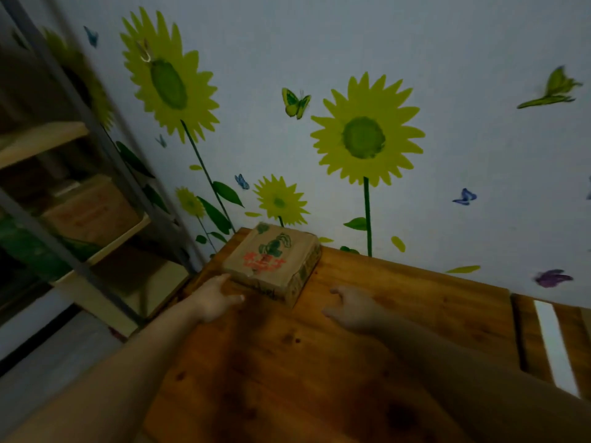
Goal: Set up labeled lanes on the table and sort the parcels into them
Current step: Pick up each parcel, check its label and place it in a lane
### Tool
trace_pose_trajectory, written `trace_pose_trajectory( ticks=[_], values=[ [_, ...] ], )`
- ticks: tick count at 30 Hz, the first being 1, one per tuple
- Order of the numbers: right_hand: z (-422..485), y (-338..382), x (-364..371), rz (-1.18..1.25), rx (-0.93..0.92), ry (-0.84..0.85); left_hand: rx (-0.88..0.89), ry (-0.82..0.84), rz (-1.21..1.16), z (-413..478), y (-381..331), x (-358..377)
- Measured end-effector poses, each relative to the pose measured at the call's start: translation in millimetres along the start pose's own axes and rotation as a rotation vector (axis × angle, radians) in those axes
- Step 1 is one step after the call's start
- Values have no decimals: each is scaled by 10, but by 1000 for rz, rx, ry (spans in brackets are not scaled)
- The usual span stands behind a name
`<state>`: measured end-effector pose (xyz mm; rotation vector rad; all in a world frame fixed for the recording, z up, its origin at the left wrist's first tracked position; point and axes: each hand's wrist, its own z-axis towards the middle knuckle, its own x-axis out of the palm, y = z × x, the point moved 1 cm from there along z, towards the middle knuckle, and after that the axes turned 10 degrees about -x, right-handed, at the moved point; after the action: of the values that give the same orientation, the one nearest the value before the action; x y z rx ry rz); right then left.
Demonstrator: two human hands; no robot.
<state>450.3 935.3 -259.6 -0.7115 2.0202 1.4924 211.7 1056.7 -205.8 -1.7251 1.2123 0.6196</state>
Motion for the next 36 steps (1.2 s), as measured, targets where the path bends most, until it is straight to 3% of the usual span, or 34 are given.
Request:
trace_pose_trajectory(
  ticks=[3, 12, 18, 20, 25, 30, 36],
  values=[
    [383, 143, 129, -21, 43, -53, 63, 51, -16, 588, 10, -39],
    [1396, 526, 782, 311, 115, -161, 151, 95, -11, 2990, 649, -47],
    [1713, 508, 933, 525, 251, -251, 24, 281, -103, 2593, 285, -242],
    [1735, 477, 911, 577, 308, -304, 57, 386, -122, 2584, 245, -192],
    [1542, 392, 779, 478, 444, -437, 98, 484, -188, 2419, 142, -38],
    [1149, 271, 560, 485, 453, -579, 168, 470, -239, 2027, -27, 38],
    [503, 193, 134, 657, 262, -694, 165, 422, -493, 1341, -362, 52]
  ],
)
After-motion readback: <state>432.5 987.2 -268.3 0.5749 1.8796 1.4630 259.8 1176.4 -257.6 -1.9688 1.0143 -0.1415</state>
